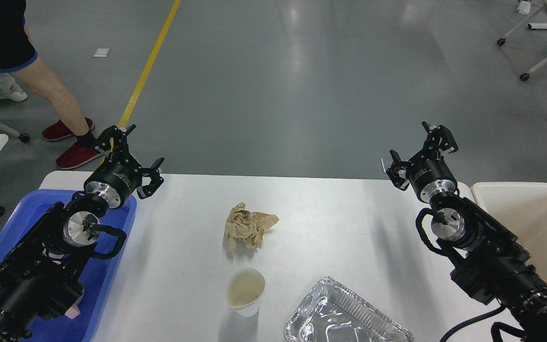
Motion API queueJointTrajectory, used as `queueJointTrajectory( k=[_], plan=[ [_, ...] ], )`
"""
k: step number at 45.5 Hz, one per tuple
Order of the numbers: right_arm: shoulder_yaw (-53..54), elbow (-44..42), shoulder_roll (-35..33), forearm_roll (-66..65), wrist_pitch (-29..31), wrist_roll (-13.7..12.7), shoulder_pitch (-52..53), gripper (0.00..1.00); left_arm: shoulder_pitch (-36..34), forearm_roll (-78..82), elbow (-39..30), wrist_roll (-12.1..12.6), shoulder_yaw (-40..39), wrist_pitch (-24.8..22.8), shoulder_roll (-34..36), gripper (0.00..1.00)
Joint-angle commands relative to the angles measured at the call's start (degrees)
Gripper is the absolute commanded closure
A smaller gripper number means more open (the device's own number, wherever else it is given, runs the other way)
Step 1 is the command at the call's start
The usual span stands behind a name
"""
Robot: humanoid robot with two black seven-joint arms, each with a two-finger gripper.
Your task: Tidy desktop
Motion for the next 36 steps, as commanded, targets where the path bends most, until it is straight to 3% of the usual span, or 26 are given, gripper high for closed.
queueJointTrajectory(
  k=[1,6,7,10,19,26,36],
  plan=[
    [0.0,0.08,-0.04,0.0,0.0,-0.09,0.33,0.0,0.0,0.0,0.01,0.0,-0.24,-0.5,0.09,0.03],
    [0.0,0.17,-0.04,0.0,0.0,-0.09,0.42,0.0,0.0,0.09,0.01,-0.79,-0.24,-1.73,0.09,0.03],
    [0.0,0.34,-0.04,0.09,0.0,-0.09,0.59,0.0,0.0,0.09,0.01,-2.62,-0.16,-2.34,0.09,0.03],
    [0.0,0.87,0.05,0.09,0.0,-0.18,0.59,0.0,0.0,0.09,0.01,-4.3,0.11,-2.52,0.0,0.03],
    [-3.85,5.96,-6.7,-1.67,0.0,-1.49,0.15,0.0,0.18,0.17,0.01,-4.83,0.46,-2.52,-0.09,0.03],
    [-15.01,13.87,-15.31,-2.37,0.0,-5.97,0.15,0.0,0.8,0.09,0.1,-4.83,0.46,-2.52,0.0,0.03],
    [-33.91,31.97,-32.98,-2.29,0.44,-14.06,3.75,0.0,0.8,0.09,1.59,-4.92,0.37,-2.52,-0.09,0.03]
  ],
)
